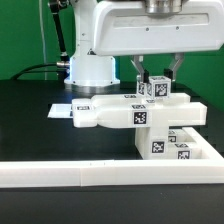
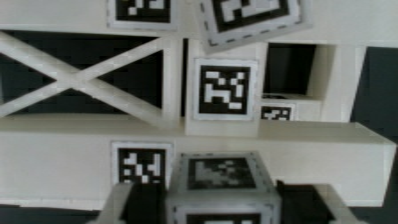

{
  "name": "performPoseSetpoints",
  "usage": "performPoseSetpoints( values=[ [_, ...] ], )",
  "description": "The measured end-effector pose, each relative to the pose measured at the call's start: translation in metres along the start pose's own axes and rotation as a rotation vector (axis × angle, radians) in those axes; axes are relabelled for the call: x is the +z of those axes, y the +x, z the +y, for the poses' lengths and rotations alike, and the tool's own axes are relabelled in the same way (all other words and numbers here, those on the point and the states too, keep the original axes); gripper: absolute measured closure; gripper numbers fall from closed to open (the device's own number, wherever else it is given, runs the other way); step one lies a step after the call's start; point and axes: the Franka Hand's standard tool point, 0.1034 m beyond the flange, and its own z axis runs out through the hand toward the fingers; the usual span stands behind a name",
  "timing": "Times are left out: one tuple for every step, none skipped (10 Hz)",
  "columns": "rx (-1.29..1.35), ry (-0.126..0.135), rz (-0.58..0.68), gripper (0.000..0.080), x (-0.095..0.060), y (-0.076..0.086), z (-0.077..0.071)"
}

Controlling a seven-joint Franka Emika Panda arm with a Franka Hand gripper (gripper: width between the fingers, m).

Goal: Assemble chair

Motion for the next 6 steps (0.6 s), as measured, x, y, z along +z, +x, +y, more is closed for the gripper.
performPoseSetpoints(
  values=[
    [0.0,-0.001,-0.002,0.0509,0.0012,-0.0002,-0.0001],
    [0.0,-0.001,-0.002,0.0509,0.002,-0.0003,-0.0001],
    [0.0,-0.002,-0.004,0.0509,0.0034,-0.0005,0.0003],
    [0.001,-0.003,-0.004,0.0509,0.0046,-0.0004,0.0006],
    [0.001,-0.005,-0.003,0.0509,0.0057,-0.0002,0.001],
    [0.001,-0.006,-0.002,0.0509,0.0065,0.0,0.0014]
  ],
)
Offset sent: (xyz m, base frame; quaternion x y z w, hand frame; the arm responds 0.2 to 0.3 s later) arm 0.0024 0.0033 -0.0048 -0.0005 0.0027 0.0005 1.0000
